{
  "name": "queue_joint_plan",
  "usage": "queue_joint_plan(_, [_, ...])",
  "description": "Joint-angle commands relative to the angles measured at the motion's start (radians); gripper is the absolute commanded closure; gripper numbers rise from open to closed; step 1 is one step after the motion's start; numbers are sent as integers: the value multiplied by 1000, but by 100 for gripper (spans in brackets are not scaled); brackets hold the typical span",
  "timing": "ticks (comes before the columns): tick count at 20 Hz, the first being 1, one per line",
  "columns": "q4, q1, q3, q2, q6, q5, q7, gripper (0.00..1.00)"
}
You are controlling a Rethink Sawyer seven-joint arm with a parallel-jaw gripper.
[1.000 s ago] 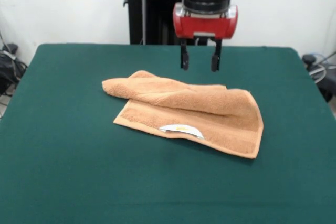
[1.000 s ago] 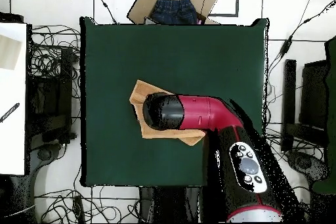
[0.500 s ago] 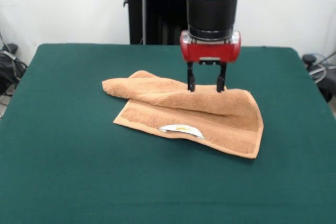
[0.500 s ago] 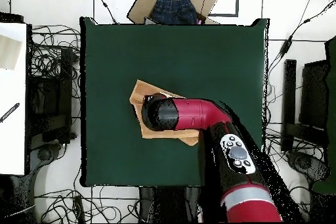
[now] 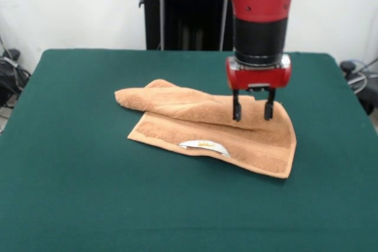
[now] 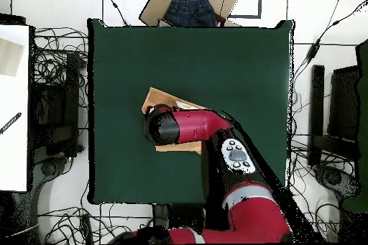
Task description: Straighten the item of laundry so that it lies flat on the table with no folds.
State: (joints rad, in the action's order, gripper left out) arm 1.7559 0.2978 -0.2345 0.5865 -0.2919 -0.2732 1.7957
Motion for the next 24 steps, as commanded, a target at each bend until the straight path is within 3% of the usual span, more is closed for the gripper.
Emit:
queue_joint_plan(1, [-55, -30, 6, -66, 69, -40, 89, 0])
queue_joint_plan(9, [50, -6, -12, -17, 84, -25, 106, 0])
queue_joint_plan(18, [63, -16, -5, -17, 103, -20, 125, 0])
queue_joint_plan(24, [106, -73, 36, 15, 128, 6, 194, 0])
